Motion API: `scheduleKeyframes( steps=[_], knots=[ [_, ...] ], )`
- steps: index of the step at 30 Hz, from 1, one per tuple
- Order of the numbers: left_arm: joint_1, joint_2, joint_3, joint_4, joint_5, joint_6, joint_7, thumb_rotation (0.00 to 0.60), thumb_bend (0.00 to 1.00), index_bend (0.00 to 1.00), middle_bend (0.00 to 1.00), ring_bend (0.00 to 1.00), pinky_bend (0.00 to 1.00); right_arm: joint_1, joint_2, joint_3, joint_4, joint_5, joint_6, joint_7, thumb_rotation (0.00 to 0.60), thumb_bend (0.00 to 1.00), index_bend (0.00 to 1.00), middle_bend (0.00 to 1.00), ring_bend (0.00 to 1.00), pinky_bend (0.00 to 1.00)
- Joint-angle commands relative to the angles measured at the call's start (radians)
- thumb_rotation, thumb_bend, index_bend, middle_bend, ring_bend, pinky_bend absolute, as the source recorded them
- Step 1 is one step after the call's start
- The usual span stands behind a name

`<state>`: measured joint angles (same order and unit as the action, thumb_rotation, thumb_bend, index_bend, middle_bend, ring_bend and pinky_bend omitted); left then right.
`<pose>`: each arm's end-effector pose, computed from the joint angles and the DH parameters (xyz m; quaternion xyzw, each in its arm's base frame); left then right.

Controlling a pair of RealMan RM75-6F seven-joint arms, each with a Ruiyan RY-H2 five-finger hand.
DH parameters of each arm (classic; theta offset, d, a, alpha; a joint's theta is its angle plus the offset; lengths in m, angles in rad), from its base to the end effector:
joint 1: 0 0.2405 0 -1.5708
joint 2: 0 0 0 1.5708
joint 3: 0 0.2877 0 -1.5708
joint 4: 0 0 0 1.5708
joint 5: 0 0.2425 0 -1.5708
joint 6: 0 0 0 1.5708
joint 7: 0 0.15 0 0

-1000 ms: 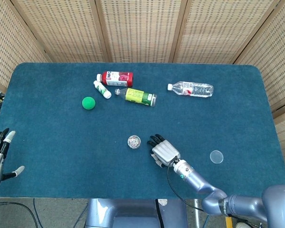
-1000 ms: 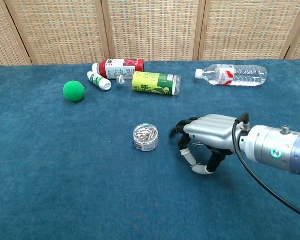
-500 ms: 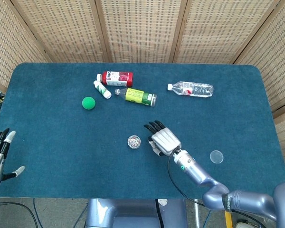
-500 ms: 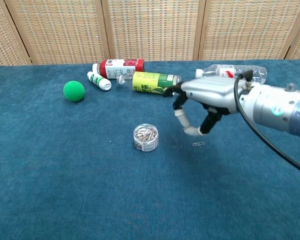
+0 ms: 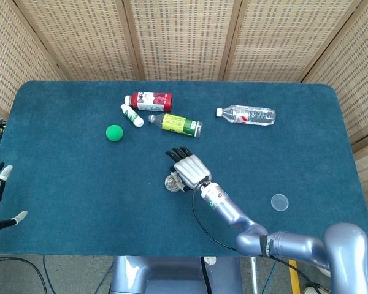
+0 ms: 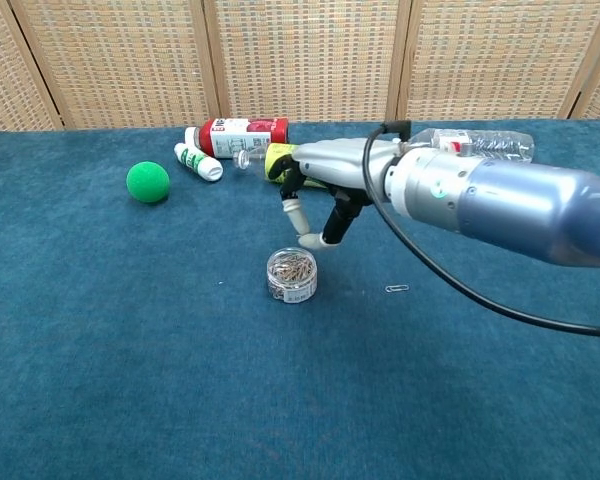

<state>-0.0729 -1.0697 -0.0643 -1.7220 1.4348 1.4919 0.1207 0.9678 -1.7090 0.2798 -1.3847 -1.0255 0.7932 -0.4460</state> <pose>-0.3408 0.1895 0.1556 -0.5827 -0.3826 -0.3626 0.6185 -0.0577 -0.4001 -0.1061 0.7963 -0.3349 0.3785 0.3324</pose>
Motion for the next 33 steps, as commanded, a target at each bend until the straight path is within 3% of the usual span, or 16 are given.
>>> scheduleKeyframes(
  steps=[1,15,16,18,20,22,33],
  knots=[
    [-0.002,0.001,-0.004,0.001,-0.009,-0.005,-0.002,0.6,0.0,0.0,0.0,0.0,0.0,0.022,-0.031,0.003,0.037,0.019,-0.014,-0.006,0.6,0.93,0.62,0.08,0.0,0.05],
    [-0.009,0.013,-0.015,0.001,-0.028,-0.017,-0.024,0.6,0.0,0.0,0.0,0.0,0.0,0.079,-0.12,-0.007,0.149,0.042,-0.038,0.006,0.6,0.9,0.62,0.08,0.0,0.05],
    [-0.008,0.014,-0.014,0.0,-0.027,-0.016,-0.026,0.6,0.0,0.0,0.0,0.0,0.0,0.082,-0.126,-0.008,0.156,0.044,-0.037,0.003,0.6,0.86,0.62,0.08,0.0,0.05],
    [-0.007,0.016,-0.015,0.0,-0.025,-0.012,-0.03,0.6,0.0,0.0,0.0,0.0,0.0,0.086,-0.13,-0.013,0.166,0.048,-0.035,-0.007,0.6,0.69,0.58,0.08,0.0,0.05],
    [-0.006,0.017,-0.014,0.0,-0.025,-0.011,-0.033,0.6,0.0,0.0,0.0,0.0,0.0,0.088,-0.126,-0.016,0.165,0.057,-0.041,-0.012,0.6,0.43,0.5,0.08,0.0,0.05],
    [-0.006,0.018,-0.014,0.001,-0.024,-0.012,-0.036,0.6,0.0,0.0,0.0,0.0,0.0,0.09,-0.122,-0.017,0.164,0.066,-0.038,-0.022,0.6,0.33,0.46,0.08,0.0,0.05],
    [-0.004,0.019,-0.01,-0.001,-0.014,-0.003,-0.036,0.6,0.0,0.0,0.0,0.0,0.0,0.09,-0.106,-0.02,0.131,0.084,0.005,-0.055,0.6,0.3,0.43,0.08,0.0,0.05]
  ],
)
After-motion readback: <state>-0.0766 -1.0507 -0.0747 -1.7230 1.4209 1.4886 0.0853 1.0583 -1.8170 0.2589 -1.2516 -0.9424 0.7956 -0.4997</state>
